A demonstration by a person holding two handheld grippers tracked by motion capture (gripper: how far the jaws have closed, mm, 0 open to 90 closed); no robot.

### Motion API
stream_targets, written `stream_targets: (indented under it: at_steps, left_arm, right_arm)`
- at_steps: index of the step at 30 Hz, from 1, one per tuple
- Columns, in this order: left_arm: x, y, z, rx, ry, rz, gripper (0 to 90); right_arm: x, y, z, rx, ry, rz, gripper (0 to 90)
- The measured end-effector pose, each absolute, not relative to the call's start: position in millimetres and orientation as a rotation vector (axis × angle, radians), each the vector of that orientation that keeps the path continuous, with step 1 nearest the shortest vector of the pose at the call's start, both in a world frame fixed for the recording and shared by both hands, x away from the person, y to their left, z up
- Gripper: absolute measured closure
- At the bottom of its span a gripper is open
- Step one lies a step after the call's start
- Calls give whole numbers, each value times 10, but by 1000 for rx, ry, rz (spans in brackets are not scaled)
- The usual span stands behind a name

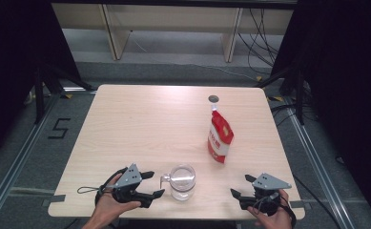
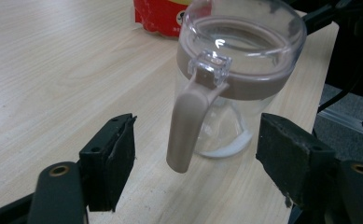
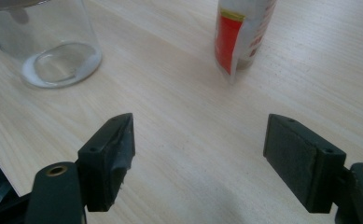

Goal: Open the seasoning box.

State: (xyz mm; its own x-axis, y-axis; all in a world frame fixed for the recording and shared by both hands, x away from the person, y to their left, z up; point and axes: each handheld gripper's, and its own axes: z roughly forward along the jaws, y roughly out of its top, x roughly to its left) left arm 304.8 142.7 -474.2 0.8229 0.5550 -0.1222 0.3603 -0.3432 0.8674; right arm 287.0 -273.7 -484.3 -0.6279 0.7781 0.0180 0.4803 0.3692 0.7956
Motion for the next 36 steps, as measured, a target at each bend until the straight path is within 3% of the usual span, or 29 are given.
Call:
stream_targets:
  at_steps: [7, 12, 21, 25, 36]
  left_arm:
    - [3029, 1438, -4631, 1947, 664, 271, 294]
    - [3011, 1452, -4531, 1915, 679, 316, 367]
    - [3026, 1423, -4457, 1910, 583, 373, 750]
    - [3031, 1383, -4436, 1895, 616, 336, 848]
    - [3112, 1328, -4456, 1890, 611, 305, 891]
  right_arm:
    - [2891, -2730, -4847, 1057, 2287, 1143, 260]
    - [2898, -2725, -4851, 1035, 2288, 1129, 254]
    - [2904, -2724, -4854, 1040, 2286, 1130, 254]
    - [2900, -2710, -4848, 1053, 2291, 1147, 267]
    - [2893, -2701, -4838, 1046, 2276, 1175, 279]
